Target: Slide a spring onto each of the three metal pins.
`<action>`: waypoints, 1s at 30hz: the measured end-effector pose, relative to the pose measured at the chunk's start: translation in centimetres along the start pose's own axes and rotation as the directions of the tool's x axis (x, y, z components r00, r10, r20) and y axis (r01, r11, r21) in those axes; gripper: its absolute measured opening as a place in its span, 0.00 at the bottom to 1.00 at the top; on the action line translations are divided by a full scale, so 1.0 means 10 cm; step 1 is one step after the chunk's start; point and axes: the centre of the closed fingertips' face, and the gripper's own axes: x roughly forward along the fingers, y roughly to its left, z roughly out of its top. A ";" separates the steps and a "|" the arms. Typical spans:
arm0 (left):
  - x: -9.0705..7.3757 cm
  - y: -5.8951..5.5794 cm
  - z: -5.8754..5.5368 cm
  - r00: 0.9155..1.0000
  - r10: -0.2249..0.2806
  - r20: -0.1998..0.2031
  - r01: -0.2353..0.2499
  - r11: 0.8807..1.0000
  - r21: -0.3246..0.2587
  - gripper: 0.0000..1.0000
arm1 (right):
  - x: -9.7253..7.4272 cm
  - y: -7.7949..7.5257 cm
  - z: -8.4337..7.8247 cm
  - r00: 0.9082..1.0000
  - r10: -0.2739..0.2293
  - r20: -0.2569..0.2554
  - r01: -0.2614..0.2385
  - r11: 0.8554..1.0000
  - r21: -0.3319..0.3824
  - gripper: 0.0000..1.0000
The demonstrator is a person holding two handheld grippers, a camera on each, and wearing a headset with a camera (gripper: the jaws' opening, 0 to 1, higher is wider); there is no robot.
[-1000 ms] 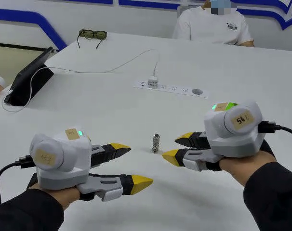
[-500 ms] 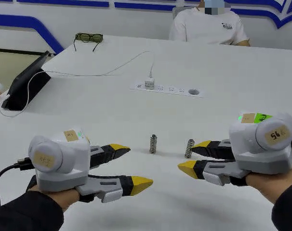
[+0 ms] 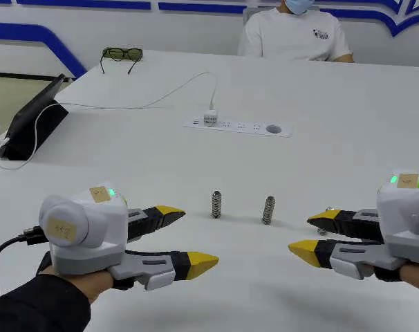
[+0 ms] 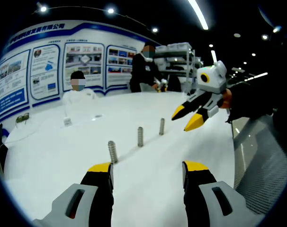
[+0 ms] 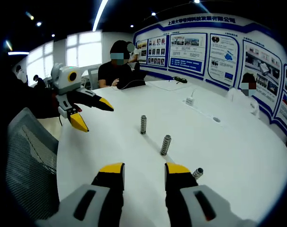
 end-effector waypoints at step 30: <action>0.06 0.03 -0.04 1.000 -0.008 -0.001 0.008 1.000 -0.011 0.61 | -0.37 -0.43 -0.32 0.992 -0.121 0.042 0.118 0.991 0.068 0.58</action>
